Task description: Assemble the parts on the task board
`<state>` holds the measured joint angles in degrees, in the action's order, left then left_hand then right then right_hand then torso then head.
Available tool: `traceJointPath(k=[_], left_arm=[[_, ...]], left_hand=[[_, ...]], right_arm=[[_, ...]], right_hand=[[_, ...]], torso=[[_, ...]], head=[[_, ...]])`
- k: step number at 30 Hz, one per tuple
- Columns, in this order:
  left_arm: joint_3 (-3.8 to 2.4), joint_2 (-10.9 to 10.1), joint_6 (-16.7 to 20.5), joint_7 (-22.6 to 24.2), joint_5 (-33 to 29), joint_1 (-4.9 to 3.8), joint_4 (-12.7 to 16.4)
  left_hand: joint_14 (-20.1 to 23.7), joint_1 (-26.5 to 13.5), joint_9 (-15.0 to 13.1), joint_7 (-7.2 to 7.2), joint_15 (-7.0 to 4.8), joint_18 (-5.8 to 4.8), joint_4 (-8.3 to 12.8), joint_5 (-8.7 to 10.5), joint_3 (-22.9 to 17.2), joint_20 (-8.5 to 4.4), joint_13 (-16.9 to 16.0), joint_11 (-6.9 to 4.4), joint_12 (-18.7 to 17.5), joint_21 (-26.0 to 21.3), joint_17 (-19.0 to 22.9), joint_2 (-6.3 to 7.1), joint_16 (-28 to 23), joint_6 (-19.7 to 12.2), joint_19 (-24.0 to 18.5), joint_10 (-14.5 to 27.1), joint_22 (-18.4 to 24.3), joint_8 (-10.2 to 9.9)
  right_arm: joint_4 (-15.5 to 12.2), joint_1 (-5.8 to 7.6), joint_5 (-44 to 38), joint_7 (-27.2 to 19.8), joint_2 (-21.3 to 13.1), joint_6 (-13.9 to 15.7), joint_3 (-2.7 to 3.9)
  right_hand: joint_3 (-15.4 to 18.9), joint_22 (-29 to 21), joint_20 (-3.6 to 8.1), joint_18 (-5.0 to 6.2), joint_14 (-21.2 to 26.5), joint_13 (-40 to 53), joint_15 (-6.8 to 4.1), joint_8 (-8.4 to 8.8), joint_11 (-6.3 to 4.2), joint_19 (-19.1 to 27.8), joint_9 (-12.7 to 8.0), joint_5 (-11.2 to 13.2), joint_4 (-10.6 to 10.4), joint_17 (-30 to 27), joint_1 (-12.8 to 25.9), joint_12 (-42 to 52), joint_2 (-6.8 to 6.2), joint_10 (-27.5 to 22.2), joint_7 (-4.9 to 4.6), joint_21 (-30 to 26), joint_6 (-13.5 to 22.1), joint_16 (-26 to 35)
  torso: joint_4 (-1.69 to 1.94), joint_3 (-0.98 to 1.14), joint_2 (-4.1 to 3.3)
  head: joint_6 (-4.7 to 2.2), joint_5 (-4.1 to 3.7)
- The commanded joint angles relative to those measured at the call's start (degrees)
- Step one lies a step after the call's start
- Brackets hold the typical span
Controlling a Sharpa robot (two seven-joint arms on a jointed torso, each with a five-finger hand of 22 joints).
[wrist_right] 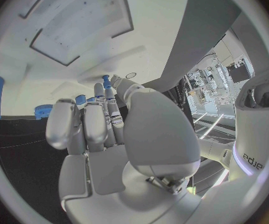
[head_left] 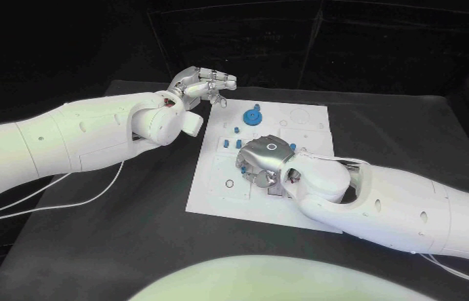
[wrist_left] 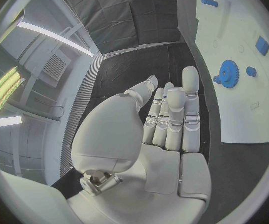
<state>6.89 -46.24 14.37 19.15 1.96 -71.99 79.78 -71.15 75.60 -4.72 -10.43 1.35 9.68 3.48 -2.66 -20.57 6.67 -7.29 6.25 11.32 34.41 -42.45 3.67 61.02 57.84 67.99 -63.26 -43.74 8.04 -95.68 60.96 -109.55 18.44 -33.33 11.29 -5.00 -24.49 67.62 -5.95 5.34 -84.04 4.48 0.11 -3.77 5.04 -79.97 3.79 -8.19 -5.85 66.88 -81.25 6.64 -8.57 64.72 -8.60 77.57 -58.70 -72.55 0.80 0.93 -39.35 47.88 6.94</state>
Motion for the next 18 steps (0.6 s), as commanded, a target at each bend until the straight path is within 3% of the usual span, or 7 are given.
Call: traceJointPath(k=[1, 13, 18], left_arm=[[-0.05, 0.0, -0.69, 0.08, -0.18, -0.1, 0.05], [-0.05, 0.02, -0.81, -0.06, -0.18, -0.1, 0.04], [-0.05, 0.0, -0.88, -0.15, -0.18, -0.1, 0.02]], left_hand=[[0.44, 0.17, 0.09, 0.02, 0.05, 0.74, 0.09, -0.2, 0.25, 0.37, -0.07, -0.03, 0.3, -0.19, 0.06, -0.36, -0.11, -0.39, -0.13, 0.28, 0.06, 0.23], [0.53, 0.24, 0.12, -0.02, 0.08, 0.74, 0.09, -0.2, 0.38, 0.39, -0.1, 0.01, 0.4, -0.25, 0.19, -0.41, -0.12, -0.51, -0.12, 0.46, 0.11, 0.26], [0.57, 0.26, 0.14, -0.05, 0.1, 0.74, 0.1, -0.2, 0.43, 0.41, -0.1, 0.03, 0.42, -0.27, 0.23, -0.41, -0.12, -0.59, -0.12, 0.56, 0.13, 0.26]], right_arm=[[-0.36, 0.07, 0.72, -0.64, -0.12, 1.26, 0.02], [-0.46, 0.07, 1.06, -0.48, -0.27, 1.94, 0.01], [-0.45, 0.07, 0.84, 0.2, -0.85, 3.13, 0.02]], right_hand=[[-0.2, 0.08, -0.16, -0.71, -1.82, -0.06, -0.06, 0.15, -0.09, -0.18, 0.04, 0.07, 0.03, -0.01, 0.71, 0.33, -0.01, 0.51, 0.03, -0.16, 0.55, 0.12], [-0.1, -0.02, -0.03, -0.7, -1.8, -0.26, -0.16, 0.13, -0.13, -0.16, 0.07, -0.17, 0.03, -0.18, 0.92, 0.12, -0.29, 0.14, 0.17, -0.21, 0.78, 0.19], [0.1, -2.28, -0.16, -0.28, -1.36, -0.78, 0.25, 0.09, 0.43, 0.9, 0.11, -0.31, 0.12, -1.75, 1.21, -1.04, -0.54, -2.52, -0.08, -1.61, 1.18, 1.34]], torso=[[0.01, 0.03, -0.02], [-0.01, 0.01, 0.01], [-0.04, 0.05, 0.0]], head=[[0.03, 0.0], [0.06, 0.02], [-0.04, 0.01]])
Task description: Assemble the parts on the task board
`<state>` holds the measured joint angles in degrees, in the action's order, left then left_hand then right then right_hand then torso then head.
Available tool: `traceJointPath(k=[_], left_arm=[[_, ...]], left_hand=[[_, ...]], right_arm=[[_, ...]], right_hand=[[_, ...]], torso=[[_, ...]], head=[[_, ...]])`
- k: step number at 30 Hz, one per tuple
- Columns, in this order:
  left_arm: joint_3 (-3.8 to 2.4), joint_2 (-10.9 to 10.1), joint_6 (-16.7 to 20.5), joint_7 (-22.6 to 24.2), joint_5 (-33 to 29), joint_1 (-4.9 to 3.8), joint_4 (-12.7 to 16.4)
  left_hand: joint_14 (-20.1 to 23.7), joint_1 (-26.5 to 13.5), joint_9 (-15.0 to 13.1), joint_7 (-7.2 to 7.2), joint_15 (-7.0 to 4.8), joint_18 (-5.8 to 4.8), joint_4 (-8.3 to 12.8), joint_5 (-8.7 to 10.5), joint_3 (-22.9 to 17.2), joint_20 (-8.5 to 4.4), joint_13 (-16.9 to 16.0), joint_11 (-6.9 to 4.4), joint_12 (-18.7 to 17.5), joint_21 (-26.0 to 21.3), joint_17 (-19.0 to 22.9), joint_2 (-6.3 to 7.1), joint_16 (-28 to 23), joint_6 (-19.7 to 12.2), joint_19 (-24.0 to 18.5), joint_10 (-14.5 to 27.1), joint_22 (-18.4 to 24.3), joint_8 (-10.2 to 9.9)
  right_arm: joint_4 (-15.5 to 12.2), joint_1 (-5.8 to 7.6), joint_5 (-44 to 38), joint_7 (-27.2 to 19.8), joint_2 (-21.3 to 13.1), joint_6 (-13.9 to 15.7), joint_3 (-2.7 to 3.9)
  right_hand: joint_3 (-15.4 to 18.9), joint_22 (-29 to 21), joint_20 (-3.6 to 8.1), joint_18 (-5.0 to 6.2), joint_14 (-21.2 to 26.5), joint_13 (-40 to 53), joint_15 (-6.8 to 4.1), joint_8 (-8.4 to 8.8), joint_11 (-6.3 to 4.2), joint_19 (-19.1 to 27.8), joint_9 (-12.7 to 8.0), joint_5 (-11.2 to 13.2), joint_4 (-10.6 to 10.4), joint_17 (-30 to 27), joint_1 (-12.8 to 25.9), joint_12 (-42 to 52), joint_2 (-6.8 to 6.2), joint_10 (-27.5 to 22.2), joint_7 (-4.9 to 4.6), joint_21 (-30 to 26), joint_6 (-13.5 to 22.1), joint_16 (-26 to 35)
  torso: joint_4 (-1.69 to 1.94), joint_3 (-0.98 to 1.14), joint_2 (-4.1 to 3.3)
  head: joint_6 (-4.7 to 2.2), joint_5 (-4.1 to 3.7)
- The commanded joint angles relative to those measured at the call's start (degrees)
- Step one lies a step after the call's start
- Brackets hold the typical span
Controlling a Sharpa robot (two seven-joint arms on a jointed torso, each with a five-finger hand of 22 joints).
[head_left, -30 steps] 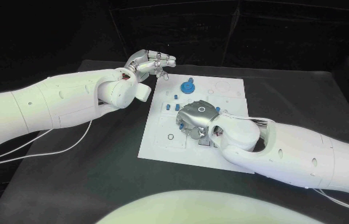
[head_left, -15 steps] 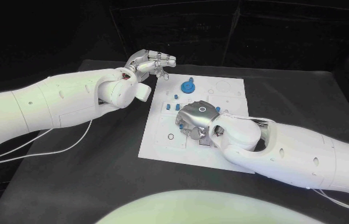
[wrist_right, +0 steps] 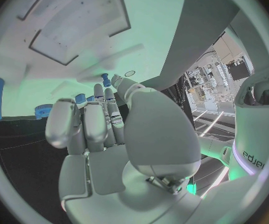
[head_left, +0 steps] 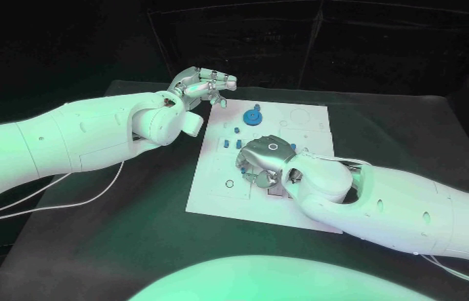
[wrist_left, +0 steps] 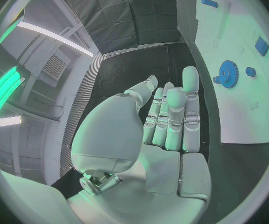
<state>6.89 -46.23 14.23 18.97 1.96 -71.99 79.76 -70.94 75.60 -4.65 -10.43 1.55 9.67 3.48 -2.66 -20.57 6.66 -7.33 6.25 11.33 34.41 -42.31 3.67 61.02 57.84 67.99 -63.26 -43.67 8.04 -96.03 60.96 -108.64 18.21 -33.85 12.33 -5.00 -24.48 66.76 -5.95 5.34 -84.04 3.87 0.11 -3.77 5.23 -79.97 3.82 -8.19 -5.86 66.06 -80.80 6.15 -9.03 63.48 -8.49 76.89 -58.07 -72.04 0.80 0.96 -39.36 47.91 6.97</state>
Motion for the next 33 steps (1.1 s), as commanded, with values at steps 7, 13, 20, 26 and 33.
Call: traceJointPath(k=[7, 13, 20, 26, 33], left_arm=[[-0.05, -0.12, -0.86, -0.09, -0.18, -0.1, -0.02], [-0.04, -0.16, -0.9, -0.19, -0.18, -0.1, -0.13], [-0.02, -0.15, -0.88, -0.26, -0.18, -0.1, -0.23], [-0.01, -0.04, -0.85, -0.23, -0.18, -0.1, -0.23], [0.0, 0.12, -0.91, -0.22, -0.18, -0.1, -0.25]], left_hand=[[0.36, 0.26, 0.07, -0.05, -0.11, 0.74, 0.1, -0.2, 0.43, 0.41, -0.06, 0.03, 0.41, -0.28, 0.09, -0.41, -0.12, -0.59, -0.12, 0.56, 0.07, 0.26], [0.36, 0.26, 0.07, -0.05, -0.11, 0.74, 0.1, -0.2, 0.43, 0.41, -0.06, 0.03, 0.41, -0.28, 0.09, -0.41, -0.12, -0.59, -0.12, 0.56, 0.07, 0.26], [0.42, 0.27, 0.08, -0.07, -0.09, 0.74, 0.09, -0.2, 0.5, 0.42, -0.07, 0.06, 0.45, -0.3, 0.21, -0.42, -0.16, -0.65, -0.12, 0.64, 0.09, 0.27], [0.42, 0.27, 0.08, -0.07, -0.09, 0.74, 0.09, -0.2, 0.5, 0.42, -0.07, 0.06, 0.45, -0.3, 0.21, -0.42, -0.16, -0.65, -0.12, 0.64, 0.09, 0.27], [0.44, 0.32, 0.09, -0.07, -0.08, 0.74, 0.11, -0.2, 0.51, 0.43, -0.08, 0.05, 0.49, -0.32, 0.22, -0.47, -0.15, -0.67, -0.12, 0.67, 0.11, 0.29]], right_arm=[[-2.07, 0.15, 0.4, 0.86, -3.31, 4.53, 0.1], [-5.29, 2.59, 8.77, -1.37, -8.21, 5.73, 0.24], [-6.45, 6.93, 18.65, -0.46, -14.3, 0.01, 1.96], [-4.83, 8.17, 18.45, -0.58, -16.4, -2.91, 2.32], [-2.45, 8.43, 15.62, -0.95, -15.4, -5.47, 2.35]], right_hand=[[3.82, -6.94, -0.64, 0.74, -0.81, -0.09, 0.72, 0.08, 0.83, 3.25, 0.06, 1.2, -0.52, -2.93, 2.06, -0.73, -1.27, -5.91, -0.46, -4.66, 2.44, 2.33], [7.13, -7.14, -0.44, 0.72, -0.81, 0.14, 0.44, -0.03, 0.49, 2.83, 0.16, -0.74, -1.83, -3.64, 2.01, 1.63, -0.18, -5.31, -0.42, -4.97, 2.54, 2.72], [10.02, -8.34, -0.29, 0.9, -0.77, -0.05, 0.37, 0.14, 0.42, 3.02, 0.03, -1.22, -2.18, -4.15, 1.99, 2.72, -0.04, -6.3, -0.03, -5.87, 4.24, 3.02], [12.14, -9.33, -0.4, 1.02, -0.68, -0.1, 0.45, -0.02, 0.57, 3.29, 0.14, -2.06, -2.31, -4.67, 1.43, 3.11, 0.29, -7.58, 0.27, -6.62, 4.4, 3.35], [13.59, -9.74, -0.54, 1.07, -0.67, -0.12, 0.55, -0.27, 0.7, 3.29, 0.27, -2.4, -2.29, -4.91, 0.29, 3.57, 0.9, -8.5, 0.43, -6.97, 3.93, 3.46]], torso=[[-0.06, -0.03, 0.1], [-0.01, 0.0, 0.03], [-0.18, -0.12, 0.03], [-0.17, -0.16, -0.04], [0.02, -0.11, -0.04]], head=[[-0.53, -0.38], [-1.27, -0.88], [-2.2, -1.74], [-2.71, -2.21], [-3.02, -2.43]])
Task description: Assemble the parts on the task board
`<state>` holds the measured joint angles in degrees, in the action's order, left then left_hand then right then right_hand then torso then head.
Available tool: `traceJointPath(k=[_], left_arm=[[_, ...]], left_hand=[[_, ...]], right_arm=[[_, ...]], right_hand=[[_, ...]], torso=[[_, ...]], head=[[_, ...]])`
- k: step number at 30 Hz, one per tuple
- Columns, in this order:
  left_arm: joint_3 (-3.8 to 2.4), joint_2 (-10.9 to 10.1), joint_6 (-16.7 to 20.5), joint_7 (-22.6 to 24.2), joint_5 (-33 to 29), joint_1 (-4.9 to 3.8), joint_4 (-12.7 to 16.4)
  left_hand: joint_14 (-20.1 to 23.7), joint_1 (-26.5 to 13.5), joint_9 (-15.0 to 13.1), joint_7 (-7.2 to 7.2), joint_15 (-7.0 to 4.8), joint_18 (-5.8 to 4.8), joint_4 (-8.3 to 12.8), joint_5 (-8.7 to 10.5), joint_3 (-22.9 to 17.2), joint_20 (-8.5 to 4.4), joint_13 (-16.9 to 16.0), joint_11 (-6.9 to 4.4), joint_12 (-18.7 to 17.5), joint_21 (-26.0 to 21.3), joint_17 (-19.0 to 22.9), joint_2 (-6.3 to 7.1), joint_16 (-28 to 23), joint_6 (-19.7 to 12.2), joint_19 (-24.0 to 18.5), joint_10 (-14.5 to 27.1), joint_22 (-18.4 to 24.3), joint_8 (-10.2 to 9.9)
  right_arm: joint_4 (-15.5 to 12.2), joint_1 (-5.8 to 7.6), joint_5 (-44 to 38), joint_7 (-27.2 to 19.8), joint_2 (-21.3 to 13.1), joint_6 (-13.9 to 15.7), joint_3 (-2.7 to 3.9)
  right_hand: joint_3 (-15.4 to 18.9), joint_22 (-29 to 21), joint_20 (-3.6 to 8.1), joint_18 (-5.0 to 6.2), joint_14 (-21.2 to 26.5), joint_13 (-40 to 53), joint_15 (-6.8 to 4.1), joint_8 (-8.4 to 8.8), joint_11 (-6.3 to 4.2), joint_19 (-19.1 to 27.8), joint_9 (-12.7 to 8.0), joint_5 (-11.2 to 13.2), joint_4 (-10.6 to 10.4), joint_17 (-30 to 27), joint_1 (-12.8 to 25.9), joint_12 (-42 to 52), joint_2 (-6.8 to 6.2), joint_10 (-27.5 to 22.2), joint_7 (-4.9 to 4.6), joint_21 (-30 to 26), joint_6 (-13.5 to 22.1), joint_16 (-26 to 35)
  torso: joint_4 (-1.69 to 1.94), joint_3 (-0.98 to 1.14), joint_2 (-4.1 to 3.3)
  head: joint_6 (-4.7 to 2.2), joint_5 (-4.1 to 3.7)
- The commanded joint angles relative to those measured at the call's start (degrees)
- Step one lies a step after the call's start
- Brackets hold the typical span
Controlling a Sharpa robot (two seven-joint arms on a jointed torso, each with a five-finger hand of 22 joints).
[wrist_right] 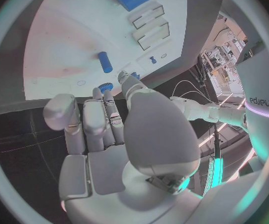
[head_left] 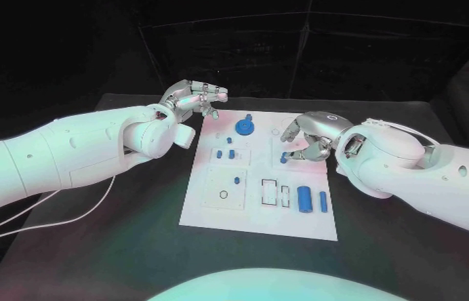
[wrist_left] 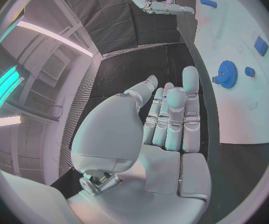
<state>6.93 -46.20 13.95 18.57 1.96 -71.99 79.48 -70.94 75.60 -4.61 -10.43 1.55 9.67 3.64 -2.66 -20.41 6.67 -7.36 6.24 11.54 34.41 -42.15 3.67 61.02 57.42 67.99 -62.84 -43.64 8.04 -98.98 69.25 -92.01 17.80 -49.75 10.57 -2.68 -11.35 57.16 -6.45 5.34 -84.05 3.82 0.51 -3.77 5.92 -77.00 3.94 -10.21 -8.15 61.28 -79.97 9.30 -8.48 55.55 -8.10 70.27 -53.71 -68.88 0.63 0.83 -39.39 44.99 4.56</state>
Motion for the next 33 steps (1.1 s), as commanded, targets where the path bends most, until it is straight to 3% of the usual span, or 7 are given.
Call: traceJointPath(k=[1, 11, 17, 24, 33], left_arm=[[-0.05, 0.09, -0.64, 0.18, -0.17, -0.1, 0.04], [-0.04, 0.0, -0.68, 0.15, -0.17, -0.09, 0.04], [-0.04, 0.08, -0.76, 0.17, -0.17, -0.09, 0.01], [-0.04, 0.02, -0.75, 0.16, -0.17, -0.09, -0.03], [-0.04, 0.05, -0.82, 0.16, -0.17, -0.09, -0.05]], left_hand=[[0.44, 0.32, 0.05, -0.07, -0.08, 0.75, -0.05, -0.2, 0.35, 0.43, -0.06, 0.06, 0.28, -0.32, 0.06, -0.47, -0.15, -0.24, -0.12, 0.25, 0.07, 0.29], [0.44, 0.32, 0.05, -0.07, -0.08, 0.75, -0.05, -0.2, 0.35, 0.43, -0.06, 0.06, 0.28, -0.32, 0.06, -0.47, -0.15, -0.24, -0.12, 0.25, 0.07, 0.29], [0.44, 0.32, 0.05, -0.07, -0.08, 0.75, -0.05, -0.2, 0.35, 0.43, -0.06, 0.06, 0.28, -0.32, 0.06, -0.47, -0.15, -0.24, -0.12, 0.25, 0.07, 0.29], [0.44, 0.32, 0.05, -0.07, -0.08, 0.75, -0.05, -0.2, 0.35, 0.43, -0.06, 0.06, 0.28, -0.32, 0.06, -0.47, -0.15, -0.24, -0.12, 0.25, 0.07, 0.29], [0.44, 0.32, 0.05, -0.07, -0.08, 0.75, -0.05, -0.2, 0.35, 0.43, -0.06, 0.06, 0.28, -0.32, 0.06, -0.47, -0.15, -0.24, -0.12, 0.25, 0.07, 0.29]], right_arm=[[0.73, 0.14, -1.16, -0.51, 0.68, -4.24, 0.03], [2.22, -0.35, -1.77, -0.46, 2.23, -8.9, -0.12], [2.53, -0.61, -1.9, -0.68, 2.99, -9.94, -0.19], [2.95, -0.77, -2.54, -0.83, 3.49, -9.52, -0.23], [3.41, -0.95, -3.98, -0.3, 4.09, -7.15, -0.24]], right_hand=[[0.67, -0.23, -0.07, 1.08, -0.67, -0.07, 0.16, -0.35, 0.02, 0.33, 0.19, -0.45, 0.04, -0.15, -0.78, 0.52, 0.53, -0.74, -0.24, -0.43, -0.7, 0.31], [1.12, -0.09, -0.14, 1.04, -0.56, 0.04, 0.11, -0.42, -0.11, 0.06, 0.19, -0.94, 0.43, -0.8, -2.13, 1.64, 1.55, -0.18, -0.39, -0.39, -1.43, 0.74], [1.33, 0.37, 0.07, 0.96, -0.47, 0.06, -0.2, -0.39, -0.52, -0.43, 0.15, -1.04, 0.53, -1.39, -2.77, 2.93, 2.39, 1.96, -0.35, -0.08, -2.07, 1.19], [0.21, 1.59, 0.46, 0.71, -0.8, -0.06, -0.62, -0.47, -0.99, -1.17, 0.16, -0.85, 0.68, -0.81, -3.97, 3.34, 3.5, 4.79, -0.24, 0.72, -3.09, 0.62], [-4.14, 4.84, 0.98, 0.09, -1.31, -0.1, -1.21, -1.44, -1.63, -2.67, 0.49, 1.53, 1.02, 0.36, -6.04, 2.47, 5.58, 9.3, 0.07, 2.92, -6.69, -0.67]], torso=[[0.16, 0.01, 0.0], [-0.09, 0.0, -0.04], [0.03, 0.01, -0.02], [-0.04, 0.01, -0.01], [0.01, -0.01, 0.01]], head=[[-0.09, 0.05], [-0.05, 0.17], [0.09, 0.23], [0.21, 0.28], [0.31, 0.32]])
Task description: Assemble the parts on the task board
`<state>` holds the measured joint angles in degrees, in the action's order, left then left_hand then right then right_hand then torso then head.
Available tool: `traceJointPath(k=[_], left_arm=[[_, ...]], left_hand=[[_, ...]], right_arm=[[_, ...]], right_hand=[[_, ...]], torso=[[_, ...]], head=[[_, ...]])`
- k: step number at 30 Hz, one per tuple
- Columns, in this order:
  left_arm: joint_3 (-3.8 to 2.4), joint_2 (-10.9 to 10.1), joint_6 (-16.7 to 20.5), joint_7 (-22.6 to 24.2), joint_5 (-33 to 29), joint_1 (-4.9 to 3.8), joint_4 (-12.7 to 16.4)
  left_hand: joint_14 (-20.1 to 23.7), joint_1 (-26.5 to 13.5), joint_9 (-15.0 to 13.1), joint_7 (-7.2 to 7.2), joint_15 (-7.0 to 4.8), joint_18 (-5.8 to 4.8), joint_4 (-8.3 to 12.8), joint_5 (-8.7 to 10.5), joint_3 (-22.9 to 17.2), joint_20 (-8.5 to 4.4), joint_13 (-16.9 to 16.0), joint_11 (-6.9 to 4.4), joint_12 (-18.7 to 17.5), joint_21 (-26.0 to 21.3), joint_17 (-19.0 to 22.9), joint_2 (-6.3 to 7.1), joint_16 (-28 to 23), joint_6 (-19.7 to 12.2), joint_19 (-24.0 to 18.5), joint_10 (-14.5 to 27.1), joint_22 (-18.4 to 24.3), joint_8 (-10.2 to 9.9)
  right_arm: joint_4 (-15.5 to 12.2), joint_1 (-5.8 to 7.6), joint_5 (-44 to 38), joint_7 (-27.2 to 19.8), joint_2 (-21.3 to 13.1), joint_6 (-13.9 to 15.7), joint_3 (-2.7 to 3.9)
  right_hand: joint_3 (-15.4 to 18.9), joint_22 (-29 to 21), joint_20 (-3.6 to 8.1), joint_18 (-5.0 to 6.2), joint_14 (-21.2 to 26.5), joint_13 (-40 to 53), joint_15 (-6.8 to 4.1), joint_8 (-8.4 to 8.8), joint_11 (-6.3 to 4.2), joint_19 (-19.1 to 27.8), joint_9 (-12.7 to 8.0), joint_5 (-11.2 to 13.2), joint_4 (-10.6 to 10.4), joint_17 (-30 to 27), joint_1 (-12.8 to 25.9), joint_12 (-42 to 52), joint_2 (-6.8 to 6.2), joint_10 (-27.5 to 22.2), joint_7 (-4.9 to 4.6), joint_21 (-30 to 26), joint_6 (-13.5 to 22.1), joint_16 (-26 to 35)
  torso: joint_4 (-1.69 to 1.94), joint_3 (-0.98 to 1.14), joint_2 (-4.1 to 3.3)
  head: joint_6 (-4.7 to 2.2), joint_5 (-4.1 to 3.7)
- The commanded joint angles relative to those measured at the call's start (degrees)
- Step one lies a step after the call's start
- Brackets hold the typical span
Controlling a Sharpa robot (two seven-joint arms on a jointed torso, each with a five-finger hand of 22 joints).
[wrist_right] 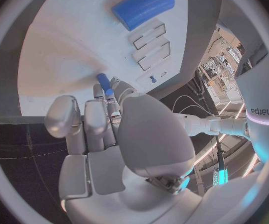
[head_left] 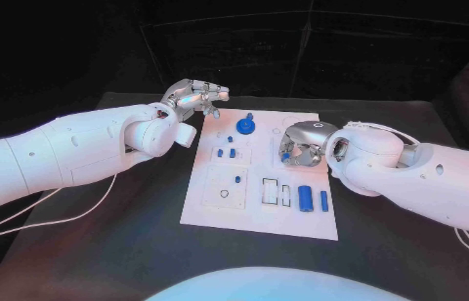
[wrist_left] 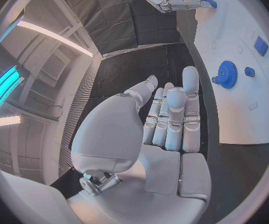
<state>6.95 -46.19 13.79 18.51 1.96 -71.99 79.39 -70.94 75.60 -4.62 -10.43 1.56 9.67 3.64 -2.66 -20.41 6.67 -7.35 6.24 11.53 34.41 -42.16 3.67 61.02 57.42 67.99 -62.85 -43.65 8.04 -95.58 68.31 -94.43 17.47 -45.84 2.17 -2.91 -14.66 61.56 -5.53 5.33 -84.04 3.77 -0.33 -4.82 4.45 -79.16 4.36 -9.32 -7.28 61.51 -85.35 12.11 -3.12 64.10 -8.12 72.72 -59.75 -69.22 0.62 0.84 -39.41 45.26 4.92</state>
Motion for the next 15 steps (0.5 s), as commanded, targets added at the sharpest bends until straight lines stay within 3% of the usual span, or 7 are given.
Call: traceJointPath(k=[1, 7, 15], left_arm=[[-0.05, 0.03, -0.67, 0.22, -0.17, -0.09, 0.04], [-0.05, -0.01, -0.72, 0.18, -0.17, -0.09, 0.02], [-0.05, -0.1, -0.77, 0.13, -0.17, -0.09, 0.01]], left_hand=[[0.44, 0.32, 0.06, -0.06, -0.08, 0.75, -0.05, -0.2, 0.35, 0.43, -0.07, 0.06, 0.28, -0.32, 0.07, -0.47, -0.15, -0.25, -0.12, 0.26, 0.08, 0.29], [0.44, 0.32, 0.06, -0.06, -0.08, 0.75, -0.05, -0.2, 0.35, 0.43, -0.07, 0.06, 0.28, -0.32, 0.07, -0.47, -0.15, -0.25, -0.12, 0.26, 0.08, 0.29], [0.5, 0.44, 0.08, -0.08, -0.07, 0.75, -0.02, -0.2, 0.42, 0.45, -0.11, 0.08, 0.41, -0.37, 0.14, -0.57, -0.12, -0.3, -0.13, 0.36, 0.13, 0.36]], right_arm=[[0.16, -0.02, -2.07, 0.32, 0.27, 1.6, -0.02], [0.53, -0.07, -4.02, 0.83, 0.46, 3.12, -0.02], [-0.76, -0.13, -5.42, 0.67, -0.28, 6.55, -0.01]], right_hand=[[-1.76, 1.03, 0.17, -0.01, -1.34, 0.01, -0.49, -0.55, -0.31, -0.74, 0.12, 1.23, 0.51, 0.13, -1.19, -0.48, 0.5, 1.54, 0.16, 0.86, -1.25, -0.4], [-6.14, 2.48, 0.38, -0.29, -1.36, 0.1, -0.6, -0.66, -0.51, -1.25, 0.13, 2.94, 2.79, -0.18, -3.02, -1.62, 1.04, 3.55, 0.16, 1.88, -2.64, -0.47], [-10.0, 2.99, 0.33, -0.35, -1.32, 0.2, -0.53, -0.27, -0.46, -1.25, -0.03, 3.38, 4.64, -0.33, -1.8, -3.24, -0.08, 4.71, 0.08, 2.3, -3.2, -0.7]], torso=[[0.03, -0.01, 0.02], [0.02, 0.0, 0.05], [-0.1, 0.0, 0.07]], head=[[0.07, -0.05], [0.18, -0.07], [0.24, 0.14]])
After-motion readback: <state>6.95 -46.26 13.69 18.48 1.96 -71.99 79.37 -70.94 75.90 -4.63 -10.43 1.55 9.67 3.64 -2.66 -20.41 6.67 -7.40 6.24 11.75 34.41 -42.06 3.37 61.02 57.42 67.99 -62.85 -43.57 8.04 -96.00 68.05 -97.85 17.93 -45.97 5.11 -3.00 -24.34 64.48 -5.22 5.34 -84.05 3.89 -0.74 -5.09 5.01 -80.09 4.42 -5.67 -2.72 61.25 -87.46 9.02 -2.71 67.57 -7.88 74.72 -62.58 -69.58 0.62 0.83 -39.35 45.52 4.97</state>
